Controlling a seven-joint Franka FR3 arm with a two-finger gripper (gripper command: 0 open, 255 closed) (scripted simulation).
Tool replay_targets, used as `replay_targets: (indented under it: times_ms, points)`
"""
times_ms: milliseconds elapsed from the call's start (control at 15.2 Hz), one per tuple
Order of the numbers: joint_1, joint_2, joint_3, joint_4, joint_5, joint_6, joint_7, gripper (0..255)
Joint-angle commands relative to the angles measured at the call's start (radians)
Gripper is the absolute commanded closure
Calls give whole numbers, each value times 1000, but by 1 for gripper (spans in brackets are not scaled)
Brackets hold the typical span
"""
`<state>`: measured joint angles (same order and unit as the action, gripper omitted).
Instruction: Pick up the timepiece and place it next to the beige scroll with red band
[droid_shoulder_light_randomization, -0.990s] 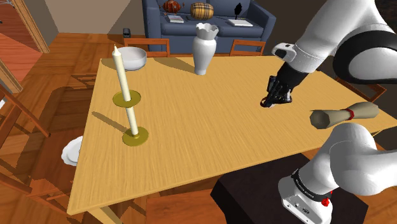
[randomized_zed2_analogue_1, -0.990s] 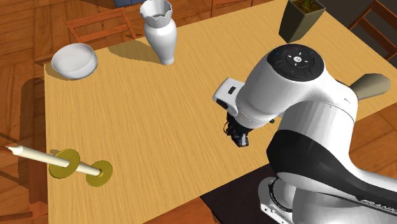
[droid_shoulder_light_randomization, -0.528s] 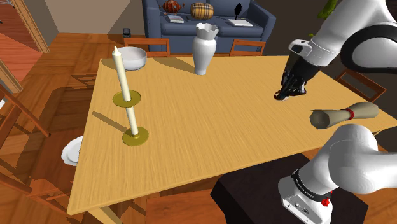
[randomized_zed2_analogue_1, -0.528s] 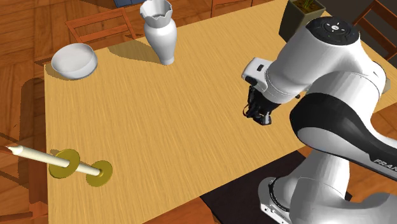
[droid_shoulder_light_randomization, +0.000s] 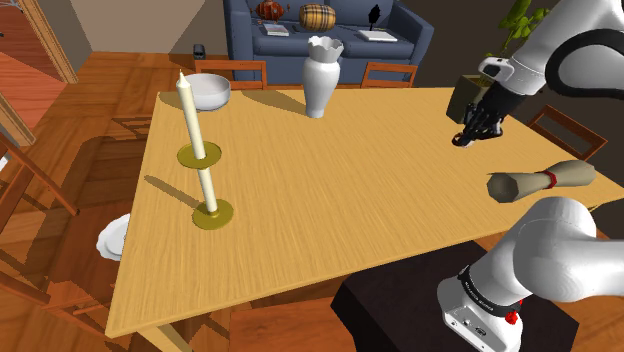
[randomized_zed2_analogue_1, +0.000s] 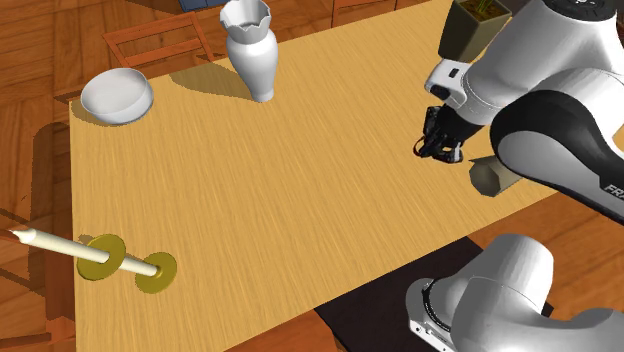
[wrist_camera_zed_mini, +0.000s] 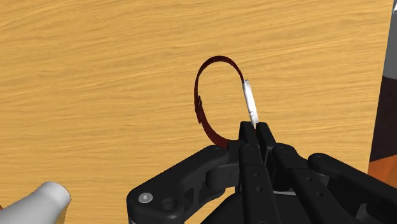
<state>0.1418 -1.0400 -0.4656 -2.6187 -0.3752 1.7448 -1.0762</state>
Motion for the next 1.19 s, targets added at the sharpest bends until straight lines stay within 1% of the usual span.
replay_targets:
  times_ms: [0,330,594,858,1122]
  points:
    - [-13,19,-55,24,-36,6,-51,255]
    - [-23,84,-187,114,-103,18,-171,255]
    - [-6,148,-295,204,-142,31,-265,255]
    - [34,220,-411,309,-164,44,-357,255]
    - [101,294,-541,430,-169,55,-451,255]
